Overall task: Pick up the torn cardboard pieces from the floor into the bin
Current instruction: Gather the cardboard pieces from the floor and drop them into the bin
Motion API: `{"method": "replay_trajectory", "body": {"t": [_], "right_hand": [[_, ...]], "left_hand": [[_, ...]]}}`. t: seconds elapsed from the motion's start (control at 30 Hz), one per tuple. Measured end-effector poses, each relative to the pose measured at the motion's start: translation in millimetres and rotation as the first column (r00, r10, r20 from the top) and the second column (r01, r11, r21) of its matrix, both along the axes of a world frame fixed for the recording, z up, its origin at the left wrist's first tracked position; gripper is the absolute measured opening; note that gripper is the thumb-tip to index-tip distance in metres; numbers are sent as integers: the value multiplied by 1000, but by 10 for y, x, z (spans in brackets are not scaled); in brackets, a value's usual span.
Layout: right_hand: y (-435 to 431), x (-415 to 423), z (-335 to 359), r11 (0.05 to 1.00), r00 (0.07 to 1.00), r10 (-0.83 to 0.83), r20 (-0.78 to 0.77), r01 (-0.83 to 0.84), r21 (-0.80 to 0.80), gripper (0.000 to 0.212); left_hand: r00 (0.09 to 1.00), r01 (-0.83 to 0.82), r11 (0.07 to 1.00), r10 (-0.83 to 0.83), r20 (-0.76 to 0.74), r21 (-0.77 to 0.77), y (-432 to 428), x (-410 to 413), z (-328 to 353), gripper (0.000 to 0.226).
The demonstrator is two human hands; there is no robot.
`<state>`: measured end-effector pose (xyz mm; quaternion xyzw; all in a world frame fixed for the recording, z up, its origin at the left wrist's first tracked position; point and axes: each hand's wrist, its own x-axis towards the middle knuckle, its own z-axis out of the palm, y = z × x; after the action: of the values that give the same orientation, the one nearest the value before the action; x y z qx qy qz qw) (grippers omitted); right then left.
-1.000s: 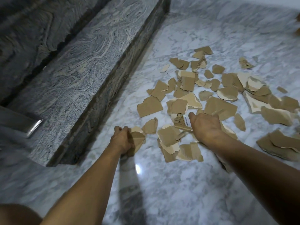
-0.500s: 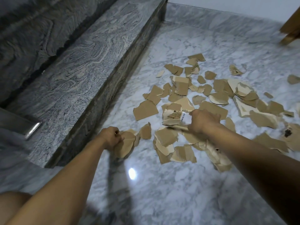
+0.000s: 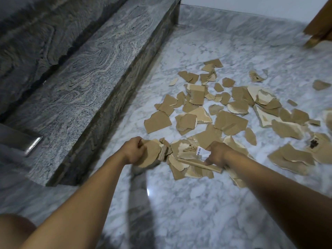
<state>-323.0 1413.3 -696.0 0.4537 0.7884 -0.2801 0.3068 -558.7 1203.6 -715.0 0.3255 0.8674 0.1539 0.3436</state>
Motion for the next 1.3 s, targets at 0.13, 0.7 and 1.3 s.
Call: {"method": "replay_trajectory", "body": {"t": [0.13, 0.7, 1.3], "right_hand": [[38, -3, -22, 993, 993, 113, 39, -112, -27, 70], [-367, 106, -529, 908, 929, 368, 36, -367, 202, 67], [480, 776, -71, 997, 997, 80, 3, -80, 22, 60]], "left_hand": [[996, 93, 993, -93, -14, 74, 271, 98, 58, 16], [970, 215, 969, -227, -92, -119, 496, 375, -577, 55], [929, 315, 902, -356, -96, -296, 1024, 1003, -388, 86]]}}
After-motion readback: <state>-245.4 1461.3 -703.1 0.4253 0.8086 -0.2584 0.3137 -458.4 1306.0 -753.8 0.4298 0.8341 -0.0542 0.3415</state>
